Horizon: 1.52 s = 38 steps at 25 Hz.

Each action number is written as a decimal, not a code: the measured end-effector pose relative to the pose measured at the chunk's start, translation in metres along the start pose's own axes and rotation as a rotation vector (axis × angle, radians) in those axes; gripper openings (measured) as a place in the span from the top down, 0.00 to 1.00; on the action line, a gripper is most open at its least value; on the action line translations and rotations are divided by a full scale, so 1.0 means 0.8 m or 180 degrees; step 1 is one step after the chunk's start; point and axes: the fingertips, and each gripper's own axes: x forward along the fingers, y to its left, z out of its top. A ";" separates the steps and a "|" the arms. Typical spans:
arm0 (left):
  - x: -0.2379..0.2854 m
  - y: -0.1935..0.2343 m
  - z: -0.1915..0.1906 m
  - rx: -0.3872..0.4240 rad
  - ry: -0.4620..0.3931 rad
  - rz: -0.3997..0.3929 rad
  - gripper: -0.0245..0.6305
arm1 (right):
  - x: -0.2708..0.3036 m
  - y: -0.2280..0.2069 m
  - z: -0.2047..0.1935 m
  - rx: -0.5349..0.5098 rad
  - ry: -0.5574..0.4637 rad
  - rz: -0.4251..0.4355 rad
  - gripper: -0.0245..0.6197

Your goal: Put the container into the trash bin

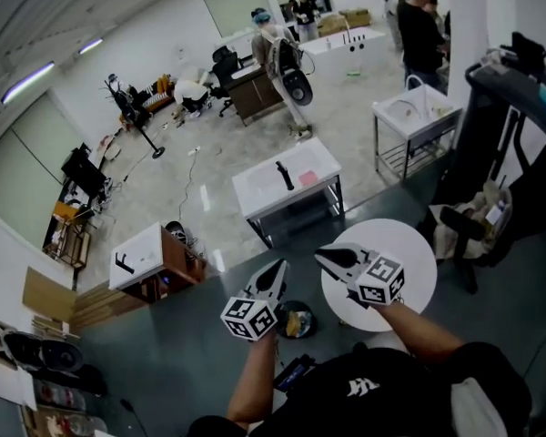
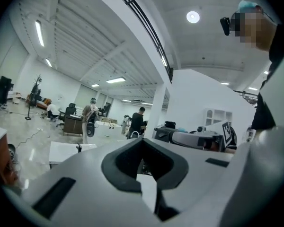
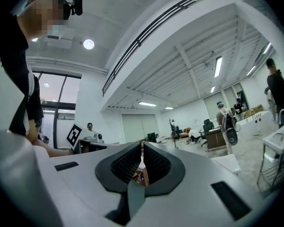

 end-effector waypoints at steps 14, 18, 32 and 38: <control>0.051 -0.194 -0.040 -0.0001 0.0286 -0.1493 0.96 | -0.210 0.015 0.004 -0.0024 -0.0098 -0.1221 0.89; 0.037 -0.241 -0.056 -0.0076 0.0322 -0.1761 0.96 | -0.262 0.047 -0.018 0.0079 -0.0004 -0.1462 0.90; 0.010 -0.335 -0.099 -0.0047 0.0564 -0.2007 0.96 | -0.313 0.090 -0.044 0.0158 0.0098 -0.1200 0.91; 0.034 -0.354 -0.105 -0.0025 0.0498 -0.1882 0.96 | -0.345 0.076 -0.015 -0.0045 0.0020 -0.1100 0.91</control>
